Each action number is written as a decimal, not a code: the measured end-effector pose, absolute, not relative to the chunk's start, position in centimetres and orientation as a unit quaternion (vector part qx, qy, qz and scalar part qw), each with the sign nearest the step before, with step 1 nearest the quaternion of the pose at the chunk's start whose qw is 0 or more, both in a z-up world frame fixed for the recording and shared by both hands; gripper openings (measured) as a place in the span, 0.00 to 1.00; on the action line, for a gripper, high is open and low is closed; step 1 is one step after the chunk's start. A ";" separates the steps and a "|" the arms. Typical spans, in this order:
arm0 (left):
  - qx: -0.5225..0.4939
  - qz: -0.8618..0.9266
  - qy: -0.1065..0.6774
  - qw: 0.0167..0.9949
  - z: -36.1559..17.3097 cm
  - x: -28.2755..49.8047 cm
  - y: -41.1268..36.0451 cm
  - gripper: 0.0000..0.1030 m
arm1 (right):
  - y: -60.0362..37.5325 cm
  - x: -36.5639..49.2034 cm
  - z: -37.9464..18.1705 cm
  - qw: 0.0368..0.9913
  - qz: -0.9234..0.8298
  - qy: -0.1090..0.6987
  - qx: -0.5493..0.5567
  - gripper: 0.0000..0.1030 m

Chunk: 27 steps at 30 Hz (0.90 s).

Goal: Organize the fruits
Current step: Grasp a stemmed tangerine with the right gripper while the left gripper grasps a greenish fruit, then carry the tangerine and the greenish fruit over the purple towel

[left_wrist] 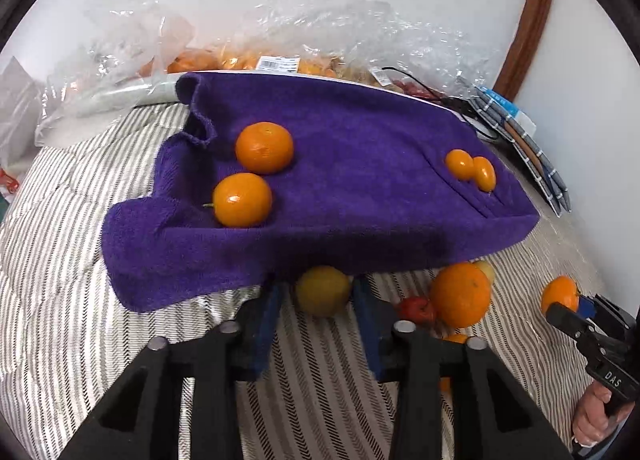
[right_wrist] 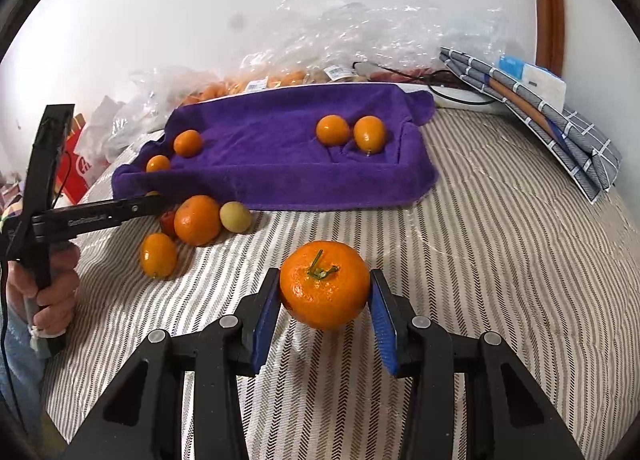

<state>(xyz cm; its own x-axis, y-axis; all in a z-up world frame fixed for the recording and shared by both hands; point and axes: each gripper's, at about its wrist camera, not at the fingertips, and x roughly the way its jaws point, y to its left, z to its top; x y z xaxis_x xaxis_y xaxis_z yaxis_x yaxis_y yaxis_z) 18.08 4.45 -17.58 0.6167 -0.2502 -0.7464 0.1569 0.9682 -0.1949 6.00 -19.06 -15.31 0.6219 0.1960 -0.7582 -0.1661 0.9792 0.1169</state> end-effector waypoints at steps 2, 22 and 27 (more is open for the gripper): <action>-0.050 -0.112 0.418 0.900 -17.4 17.8 4.3 0.27 | -19.4 5.9 -15.2 0.902 0.103 0.419 0.028 0.42; -0.074 -0.096 0.339 0.933 -15.4 15.6 5.4 0.27 | -20.5 5.5 -14.8 0.909 0.089 0.405 0.053 0.42; -0.063 -0.119 0.328 0.935 -15.1 15.0 4.6 0.27 | -20.6 5.4 -14.8 0.909 0.093 0.402 0.057 0.42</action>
<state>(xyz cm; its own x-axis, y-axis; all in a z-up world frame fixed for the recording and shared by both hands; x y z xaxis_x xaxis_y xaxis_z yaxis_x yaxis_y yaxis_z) 15.01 4.64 -15.07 0.7569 -0.2644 -0.5976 0.1814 0.9636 -0.1965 5.41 -20.56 -14.76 0.6600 0.2153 -0.7198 -0.1245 0.9761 0.1779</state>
